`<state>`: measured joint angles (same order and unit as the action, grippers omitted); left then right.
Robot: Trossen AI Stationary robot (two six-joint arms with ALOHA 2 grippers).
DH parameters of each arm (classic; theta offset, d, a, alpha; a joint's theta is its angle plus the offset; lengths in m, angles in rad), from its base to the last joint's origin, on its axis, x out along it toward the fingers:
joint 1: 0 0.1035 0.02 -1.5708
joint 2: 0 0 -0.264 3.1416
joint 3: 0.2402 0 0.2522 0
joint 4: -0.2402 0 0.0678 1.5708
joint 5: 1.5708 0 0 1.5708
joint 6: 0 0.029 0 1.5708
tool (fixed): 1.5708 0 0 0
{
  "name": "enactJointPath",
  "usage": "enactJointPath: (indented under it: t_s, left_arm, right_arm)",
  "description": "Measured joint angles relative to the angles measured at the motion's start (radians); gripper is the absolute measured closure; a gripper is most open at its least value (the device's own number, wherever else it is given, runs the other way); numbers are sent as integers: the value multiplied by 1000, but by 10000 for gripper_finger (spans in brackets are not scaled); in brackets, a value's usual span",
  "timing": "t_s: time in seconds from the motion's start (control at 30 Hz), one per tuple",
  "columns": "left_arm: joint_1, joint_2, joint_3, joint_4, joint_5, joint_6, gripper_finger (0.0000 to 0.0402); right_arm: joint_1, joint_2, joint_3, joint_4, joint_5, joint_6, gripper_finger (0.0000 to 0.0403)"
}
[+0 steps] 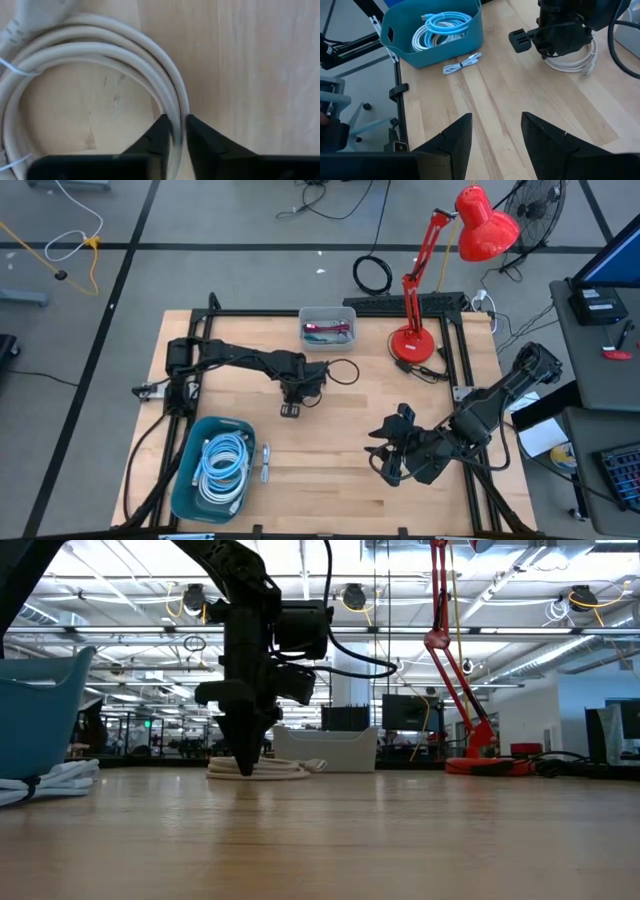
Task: Pick & Place USB Port
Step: Put the brown HDMI cable into the blue bin
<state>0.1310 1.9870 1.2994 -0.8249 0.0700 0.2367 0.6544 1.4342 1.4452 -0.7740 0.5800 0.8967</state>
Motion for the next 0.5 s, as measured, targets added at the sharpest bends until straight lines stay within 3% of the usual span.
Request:
enactJointPath:
  t_s: [0.13, 0.37, 0.5]
  left_arm:
    - [0, 1, 0, 10, 16, -54, 389]
    - [-5, -58, -5, -21, 19, -178, 390]
    - [-17, -160, 25, -97, 21, -223, 391]
  right_arm:
    - [0, 0, 0, 0, 0, 2, 241]
    - [0, 0, 0, 0, 0, 7, 241]
    - [0, 0, 0, 0, 0, 5, 241]
